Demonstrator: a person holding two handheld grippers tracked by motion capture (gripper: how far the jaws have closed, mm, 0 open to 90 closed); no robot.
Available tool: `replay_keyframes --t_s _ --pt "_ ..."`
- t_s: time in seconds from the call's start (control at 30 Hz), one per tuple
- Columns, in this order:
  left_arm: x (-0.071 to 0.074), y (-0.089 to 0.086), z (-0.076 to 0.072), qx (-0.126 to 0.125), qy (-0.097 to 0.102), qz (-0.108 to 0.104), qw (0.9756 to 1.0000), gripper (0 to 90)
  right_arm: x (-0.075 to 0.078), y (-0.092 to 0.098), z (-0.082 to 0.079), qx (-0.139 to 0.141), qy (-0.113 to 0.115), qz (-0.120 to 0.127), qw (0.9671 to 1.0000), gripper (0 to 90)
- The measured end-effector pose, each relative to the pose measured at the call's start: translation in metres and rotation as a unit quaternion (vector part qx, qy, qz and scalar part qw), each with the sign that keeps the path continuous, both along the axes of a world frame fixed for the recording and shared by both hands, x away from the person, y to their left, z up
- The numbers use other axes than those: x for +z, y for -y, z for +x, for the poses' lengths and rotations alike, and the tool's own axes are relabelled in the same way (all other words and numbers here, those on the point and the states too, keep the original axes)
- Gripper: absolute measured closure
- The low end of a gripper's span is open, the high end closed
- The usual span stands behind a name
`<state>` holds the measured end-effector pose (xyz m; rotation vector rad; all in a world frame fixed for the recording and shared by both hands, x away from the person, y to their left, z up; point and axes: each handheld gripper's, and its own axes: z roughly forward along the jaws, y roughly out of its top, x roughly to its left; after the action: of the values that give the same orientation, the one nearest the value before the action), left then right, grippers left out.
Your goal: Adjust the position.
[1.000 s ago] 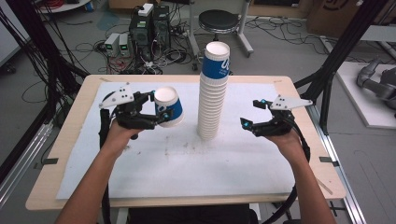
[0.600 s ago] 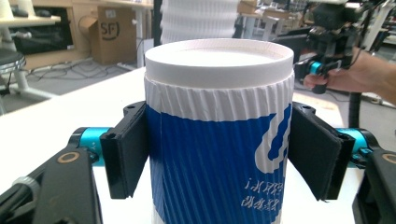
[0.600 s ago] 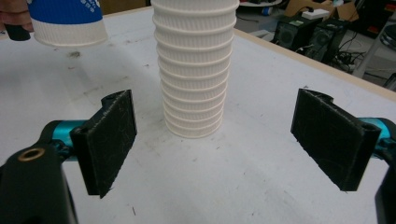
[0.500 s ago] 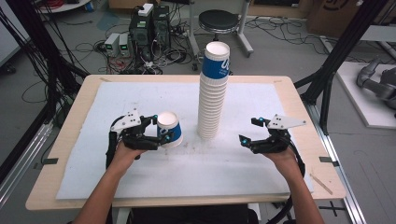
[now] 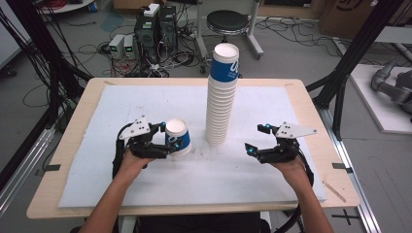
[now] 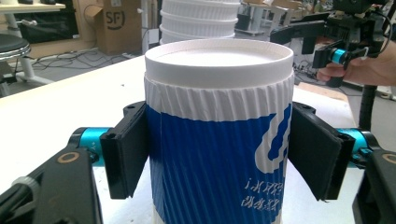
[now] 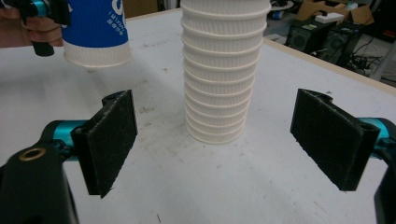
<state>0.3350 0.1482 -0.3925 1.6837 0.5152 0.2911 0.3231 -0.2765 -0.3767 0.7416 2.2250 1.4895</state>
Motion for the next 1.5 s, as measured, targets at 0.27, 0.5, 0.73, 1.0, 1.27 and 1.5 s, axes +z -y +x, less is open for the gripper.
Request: replay_keyframes --t_s 0.27,0.5,0.73,1.0,1.27,1.5 --pt "0.001 0.011 -0.004 -0.014 0.004 0.002 0.9999 26.4 -0.002 -0.015 -0.003 0.03 -0.003 0.003 0.9995 14.8" --pt "0.006 0.024 -0.005 -0.028 0.01 0.007 0.9995 26.4 -0.003 -0.026 -0.006 0.051 0.0 0.007 0.9987 14.8" --pt "0.014 0.036 -0.004 -0.044 0.017 -0.001 0.9989 26.4 -0.003 -0.046 -0.004 0.078 -0.004 0.013 0.9969 14.8" --pt "0.014 0.05 -0.005 -0.059 0.02 0.0 0.998 26.5 -0.01 -0.078 -0.001 0.115 -0.02 0.006 0.9932 14.8" --pt "0.021 0.064 -0.004 -0.076 0.026 -0.004 0.9967 26.5 -0.015 -0.098 0.001 0.13 -0.027 0.004 0.9911 14.8" --pt "0.022 0.074 -0.004 -0.098 0.022 -0.009 0.9949 26.5 -0.017 -0.105 0.004 0.149 -0.04 0.019 0.9878 16.4"
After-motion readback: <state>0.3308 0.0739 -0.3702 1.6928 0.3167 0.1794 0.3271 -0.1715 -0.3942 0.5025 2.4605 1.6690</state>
